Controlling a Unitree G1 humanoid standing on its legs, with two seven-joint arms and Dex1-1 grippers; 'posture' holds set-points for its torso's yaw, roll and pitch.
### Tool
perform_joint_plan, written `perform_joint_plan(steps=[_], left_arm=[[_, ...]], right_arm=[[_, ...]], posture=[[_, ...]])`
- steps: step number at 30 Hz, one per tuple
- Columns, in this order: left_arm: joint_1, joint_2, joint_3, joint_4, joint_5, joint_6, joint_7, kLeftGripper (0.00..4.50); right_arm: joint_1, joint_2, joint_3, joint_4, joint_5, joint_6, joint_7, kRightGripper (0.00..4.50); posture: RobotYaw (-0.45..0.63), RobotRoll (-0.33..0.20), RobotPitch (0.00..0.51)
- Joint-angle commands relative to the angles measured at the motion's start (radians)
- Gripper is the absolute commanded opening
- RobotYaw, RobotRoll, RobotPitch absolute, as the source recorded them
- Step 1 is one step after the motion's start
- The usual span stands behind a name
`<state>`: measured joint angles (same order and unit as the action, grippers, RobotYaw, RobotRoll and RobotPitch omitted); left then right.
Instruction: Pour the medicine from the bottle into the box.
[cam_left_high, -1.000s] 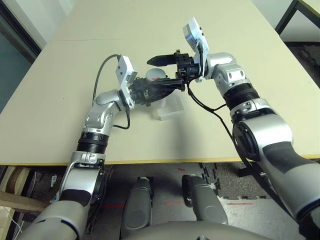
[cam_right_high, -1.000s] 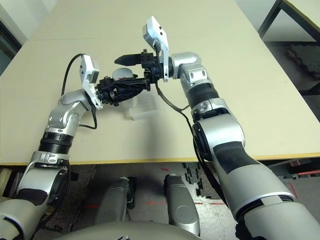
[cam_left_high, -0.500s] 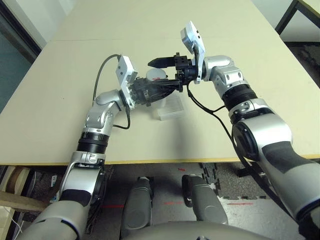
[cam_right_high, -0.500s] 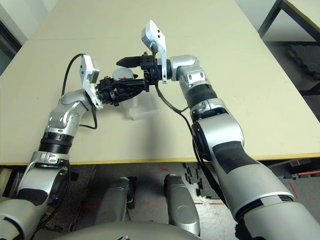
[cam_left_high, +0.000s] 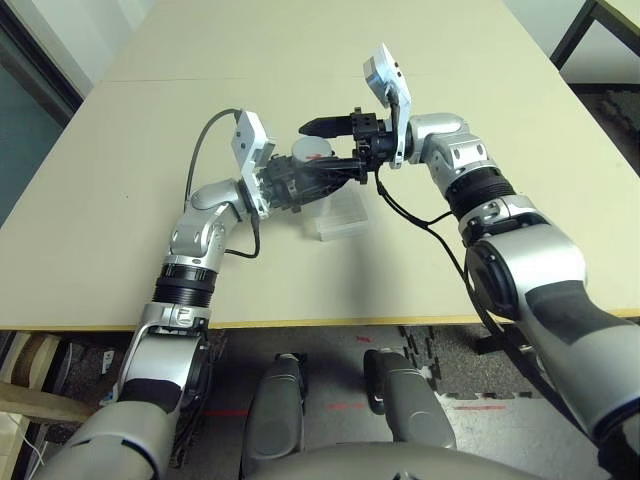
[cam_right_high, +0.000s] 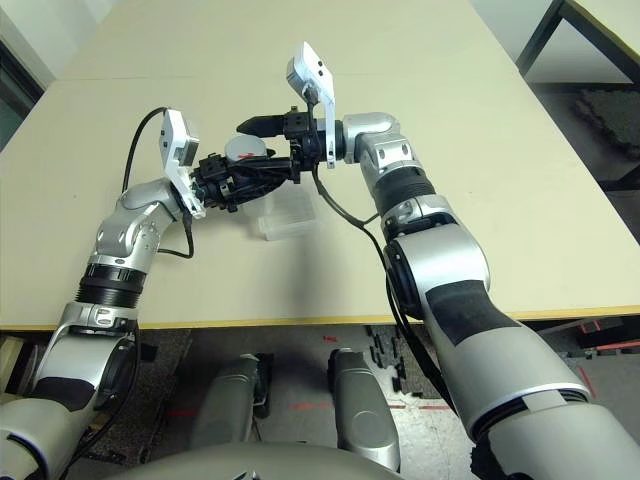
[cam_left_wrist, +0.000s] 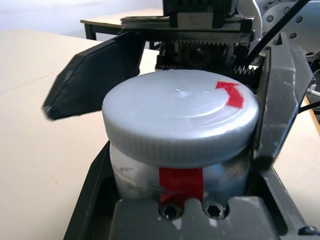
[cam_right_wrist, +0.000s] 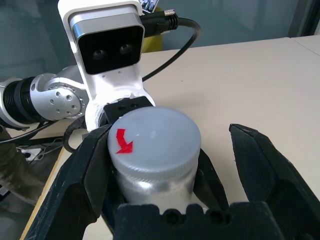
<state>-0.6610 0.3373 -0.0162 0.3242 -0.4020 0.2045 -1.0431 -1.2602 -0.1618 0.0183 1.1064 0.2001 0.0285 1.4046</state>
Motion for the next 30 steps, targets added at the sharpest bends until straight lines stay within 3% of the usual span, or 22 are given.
perform_joint_plan(steps=[1, 16, 30], left_arm=[[0.007, 0.009, -0.005, -0.034, -0.005, -0.005, -0.027, 2.67], [0.029, 0.018, 0.006, -0.052, -0.010, 0.013, -0.024, 2.67], [0.023, 0.029, 0.015, -0.023, 0.002, 0.000, -0.021, 2.67]], right_arm=[[-0.016, -0.049, -0.039, 0.033, 0.000, 0.008, -0.044, 4.50], [-0.030, -0.142, -0.102, 0.100, 0.016, 0.057, -0.092, 4.50], [-0.024, -0.173, -0.076, 0.065, -0.039, -0.004, 0.082, 4.50]], posture=[[-0.05, 0.000, 0.164], [-0.05, 0.000, 0.175], [-0.05, 0.000, 0.175]])
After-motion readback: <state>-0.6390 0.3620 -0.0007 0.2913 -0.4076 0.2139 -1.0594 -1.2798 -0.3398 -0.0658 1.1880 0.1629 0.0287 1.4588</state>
